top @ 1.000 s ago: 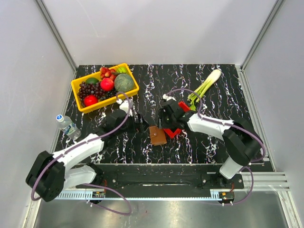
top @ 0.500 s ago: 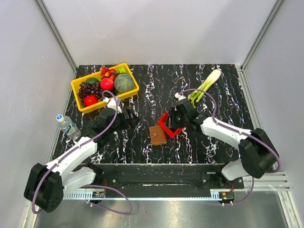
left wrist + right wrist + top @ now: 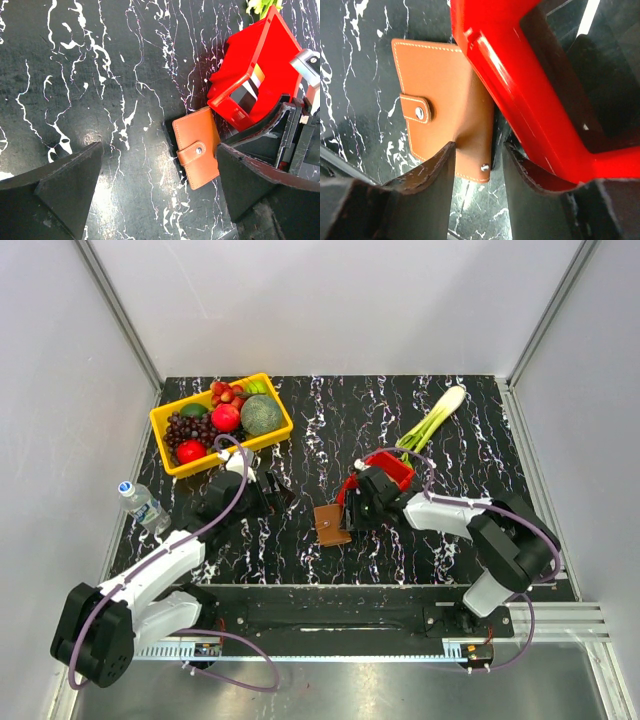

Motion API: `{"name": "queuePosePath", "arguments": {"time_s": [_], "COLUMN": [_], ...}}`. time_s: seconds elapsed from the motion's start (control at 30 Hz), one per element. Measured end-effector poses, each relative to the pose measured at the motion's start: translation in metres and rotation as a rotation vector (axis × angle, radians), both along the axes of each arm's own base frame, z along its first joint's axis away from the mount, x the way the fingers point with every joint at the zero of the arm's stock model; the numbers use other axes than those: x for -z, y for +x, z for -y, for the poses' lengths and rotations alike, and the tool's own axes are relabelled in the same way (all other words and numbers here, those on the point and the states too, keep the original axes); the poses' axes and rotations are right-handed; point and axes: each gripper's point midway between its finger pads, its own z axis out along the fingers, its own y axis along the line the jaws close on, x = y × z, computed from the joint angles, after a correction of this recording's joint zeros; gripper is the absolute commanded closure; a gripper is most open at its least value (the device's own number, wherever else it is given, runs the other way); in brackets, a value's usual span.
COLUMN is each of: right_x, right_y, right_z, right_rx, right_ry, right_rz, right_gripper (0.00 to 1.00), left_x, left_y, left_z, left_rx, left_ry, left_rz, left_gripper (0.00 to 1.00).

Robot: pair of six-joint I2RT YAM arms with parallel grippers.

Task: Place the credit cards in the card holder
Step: Move the card holder to the center of the board, then reset both arms

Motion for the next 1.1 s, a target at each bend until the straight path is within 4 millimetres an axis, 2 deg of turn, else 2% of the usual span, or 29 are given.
{"name": "queuePosePath", "arguments": {"time_s": [0.17,0.37,0.47,0.53,0.63,0.73,0.83,0.9,0.93,1.0,1.1], "right_x": [-0.001,-0.003,-0.003,-0.006,-0.026,-0.077,-0.146,-0.181,-0.191,-0.197,-0.18], "right_y": [0.004,0.01,0.006,0.005,0.006,0.015,0.036,0.061,0.076,0.1,0.123], "right_z": [-0.013,-0.039,-0.044,-0.042,-0.035,-0.021,0.007,0.046,0.071,0.122,0.212], "right_rx": [-0.017,-0.057,-0.072,-0.073,-0.068,-0.026,0.067,0.191,0.267,0.41,0.64], "right_ry": [0.012,0.04,0.036,0.026,0.023,0.053,0.11,0.106,0.081,0.018,-0.097], "right_rz": [0.025,0.045,0.051,0.059,0.11,0.261,0.457,0.564,0.598,0.62,0.569], "right_gripper": [0.51,0.48,0.42,0.29,0.01,0.01,0.01,0.0,0.01,0.01,0.01], "left_x": [0.001,0.008,0.011,0.014,0.015,0.017,0.016,0.012,0.01,0.004,-0.004], "left_y": [0.0,0.0,0.0,0.0,0.003,0.005,0.008,0.011,0.013,0.016,0.02], "left_z": [-0.001,-0.002,-0.005,-0.008,-0.013,-0.021,-0.028,-0.033,-0.036,-0.04,-0.046], "left_rx": [-0.002,-0.008,-0.018,-0.031,-0.065,-0.1,-0.139,-0.166,-0.179,-0.205,-0.235], "left_ry": [0.001,0.012,0.024,0.035,0.05,0.074,0.102,0.115,0.119,0.128,0.142], "left_rz": [-0.003,-0.024,-0.037,-0.045,-0.042,-0.044,-0.043,-0.034,-0.027,-0.012,0.008], "left_gripper": [0.01,0.01,0.01,0.01,0.01,0.01,0.01,0.01,0.01,0.01,0.01]}}
